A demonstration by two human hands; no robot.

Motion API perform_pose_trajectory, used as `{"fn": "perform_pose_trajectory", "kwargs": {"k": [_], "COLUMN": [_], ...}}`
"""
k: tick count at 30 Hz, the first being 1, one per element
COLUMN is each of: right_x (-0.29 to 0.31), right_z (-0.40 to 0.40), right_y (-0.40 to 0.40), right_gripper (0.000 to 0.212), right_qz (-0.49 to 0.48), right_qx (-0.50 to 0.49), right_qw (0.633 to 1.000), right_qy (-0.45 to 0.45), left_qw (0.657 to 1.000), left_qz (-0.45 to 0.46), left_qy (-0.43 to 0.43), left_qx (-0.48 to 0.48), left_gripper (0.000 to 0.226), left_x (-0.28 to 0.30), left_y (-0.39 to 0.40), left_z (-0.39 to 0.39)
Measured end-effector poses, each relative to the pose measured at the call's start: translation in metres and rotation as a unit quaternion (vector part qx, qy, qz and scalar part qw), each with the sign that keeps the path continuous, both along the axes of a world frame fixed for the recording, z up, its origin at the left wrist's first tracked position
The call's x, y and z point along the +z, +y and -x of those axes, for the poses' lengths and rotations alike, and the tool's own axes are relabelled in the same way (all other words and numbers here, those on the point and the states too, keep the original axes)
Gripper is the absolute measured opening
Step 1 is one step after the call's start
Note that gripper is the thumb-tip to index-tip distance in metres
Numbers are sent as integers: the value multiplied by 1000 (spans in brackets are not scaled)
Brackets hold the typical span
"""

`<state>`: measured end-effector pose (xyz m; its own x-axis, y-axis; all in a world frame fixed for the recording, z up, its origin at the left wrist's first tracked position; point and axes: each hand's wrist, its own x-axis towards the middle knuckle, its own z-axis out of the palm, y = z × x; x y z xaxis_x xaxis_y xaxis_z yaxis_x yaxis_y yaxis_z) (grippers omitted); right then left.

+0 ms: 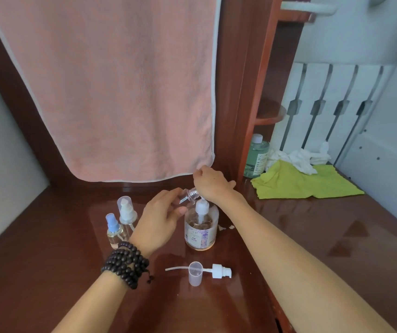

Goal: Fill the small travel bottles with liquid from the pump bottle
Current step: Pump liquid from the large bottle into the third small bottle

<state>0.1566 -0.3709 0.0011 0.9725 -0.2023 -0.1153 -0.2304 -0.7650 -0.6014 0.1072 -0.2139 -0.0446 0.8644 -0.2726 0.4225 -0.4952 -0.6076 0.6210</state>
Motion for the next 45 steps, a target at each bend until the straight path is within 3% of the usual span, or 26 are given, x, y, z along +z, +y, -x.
{"fn": "perform_pose_trajectory", "kwargs": {"k": [8, 15, 21, 24, 30, 40, 45], "right_x": [-17, -2, -12, -31, -6, -24, -13], "right_z": [-2, 0, -3, -17, 0, -7, -4], "right_y": [0, 3, 2, 3, 3, 5, 3], "right_gripper": [37, 52, 33, 36, 41, 22, 37], "right_qz": [4, -20, 18, 12, -16, -8, -24], "right_qx": [10, 2, 7, -3, -6, -36, -26], "right_qw": [999, 999, 998, 997, 999, 998, 999], "right_qy": [48, 48, 62, 79, 45, 45, 38], "left_qw": [999, 1000, 999, 998, 998, 999, 999], "left_qz": [-28, -19, -40, -37, -52, -45, -46], "left_qy": [21, 15, 28, 40, 22, 19, 6], "left_qx": [20, 10, 14, 18, -1, 17, 11], "left_gripper": [43, 44, 46, 44, 44, 38, 38], "left_x": [-13, -5, -11, -17, -8, -14, -4], "left_y": [-3, 1, -1, -3, 1, -4, -1], "left_z": [-2, -2, -4, -4, -3, -3, -1]}}
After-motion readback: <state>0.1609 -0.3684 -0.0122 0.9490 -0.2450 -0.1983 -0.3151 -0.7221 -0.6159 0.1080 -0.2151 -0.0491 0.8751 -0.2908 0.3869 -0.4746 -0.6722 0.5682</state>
